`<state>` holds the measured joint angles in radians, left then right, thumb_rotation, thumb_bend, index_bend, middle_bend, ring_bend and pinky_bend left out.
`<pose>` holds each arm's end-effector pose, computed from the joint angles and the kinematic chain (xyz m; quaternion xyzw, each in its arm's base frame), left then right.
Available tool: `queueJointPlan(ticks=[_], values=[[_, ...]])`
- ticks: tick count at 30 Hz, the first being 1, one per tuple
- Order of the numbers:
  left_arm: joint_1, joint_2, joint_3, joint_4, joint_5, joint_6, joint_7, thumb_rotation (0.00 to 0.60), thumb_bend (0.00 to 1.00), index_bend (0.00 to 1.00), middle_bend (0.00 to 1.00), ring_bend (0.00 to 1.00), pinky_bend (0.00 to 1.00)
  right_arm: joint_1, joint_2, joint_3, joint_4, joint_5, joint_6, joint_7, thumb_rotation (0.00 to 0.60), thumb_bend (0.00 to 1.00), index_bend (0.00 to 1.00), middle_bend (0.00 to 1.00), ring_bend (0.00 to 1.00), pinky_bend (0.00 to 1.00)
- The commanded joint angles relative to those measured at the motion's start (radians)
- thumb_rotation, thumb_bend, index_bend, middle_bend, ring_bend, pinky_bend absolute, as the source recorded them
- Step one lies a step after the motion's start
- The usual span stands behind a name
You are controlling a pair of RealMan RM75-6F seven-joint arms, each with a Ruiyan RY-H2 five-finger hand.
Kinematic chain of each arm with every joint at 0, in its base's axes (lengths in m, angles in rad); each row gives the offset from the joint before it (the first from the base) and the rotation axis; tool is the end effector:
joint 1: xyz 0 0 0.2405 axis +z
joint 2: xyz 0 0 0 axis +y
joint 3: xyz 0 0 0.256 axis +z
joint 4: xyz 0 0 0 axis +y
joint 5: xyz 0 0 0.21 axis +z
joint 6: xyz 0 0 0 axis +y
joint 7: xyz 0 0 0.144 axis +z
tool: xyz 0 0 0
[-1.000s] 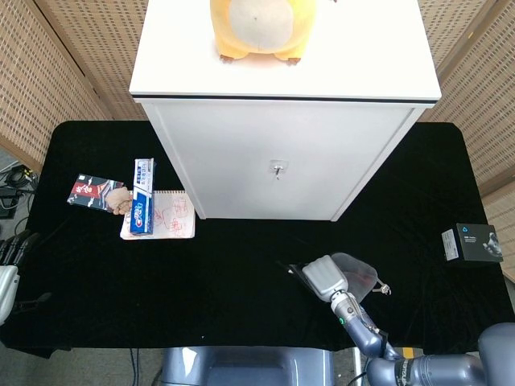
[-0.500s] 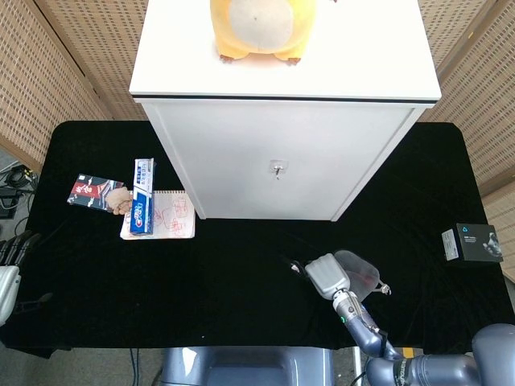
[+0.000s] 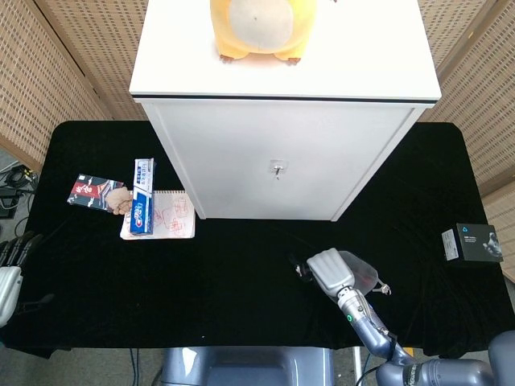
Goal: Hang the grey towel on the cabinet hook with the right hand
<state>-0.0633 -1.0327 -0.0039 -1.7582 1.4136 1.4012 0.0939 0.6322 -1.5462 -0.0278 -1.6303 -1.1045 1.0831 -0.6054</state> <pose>-0.3113 0.1611 0.1598 -0.5978 -0.4402 -0.3180 0.5897 -0.1823 -0.2647 -0.0356 0.7967 -0.3424 0.2734 0.4163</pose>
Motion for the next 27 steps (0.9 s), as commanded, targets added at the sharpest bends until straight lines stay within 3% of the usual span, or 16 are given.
queueJointPlan(ticks=[1, 10, 20, 27], values=[[0.001, 0.000, 0.002, -0.002, 0.004, 0.002, 0.000, 0.600, 0.00, 0.00, 0.00, 0.00, 0.00, -0.023, 0.065, 0.033, -0.062, -0.062, 0.025, 0.113, 0.600, 0.67, 0.76, 1.00, 1.00, 1.00], [0.004, 0.005, 0.008, -0.007, 0.019, 0.007, -0.009, 0.600, 0.00, 0.00, 0.00, 0.00, 0.00, -0.059, 0.193, 0.135, -0.237, -0.122, 0.082, 0.365, 0.600, 0.68, 0.77, 1.00, 1.00, 1.00], [0.008, 0.011, 0.012, -0.010, 0.029, 0.014, -0.021, 0.600, 0.00, 0.00, 0.00, 0.00, 0.00, -0.078, 0.247, 0.223, -0.292, -0.195, 0.169, 0.458, 0.600, 0.69, 0.77, 1.00, 1.00, 1.00], [0.006, 0.010, 0.012, -0.008, 0.027, 0.010, -0.022, 0.600, 0.00, 0.00, 0.00, 0.00, 0.00, -0.068, 0.283, 0.287, -0.323, -0.178, 0.184, 0.457, 0.600, 0.69, 0.77, 1.00, 1.00, 1.00]])
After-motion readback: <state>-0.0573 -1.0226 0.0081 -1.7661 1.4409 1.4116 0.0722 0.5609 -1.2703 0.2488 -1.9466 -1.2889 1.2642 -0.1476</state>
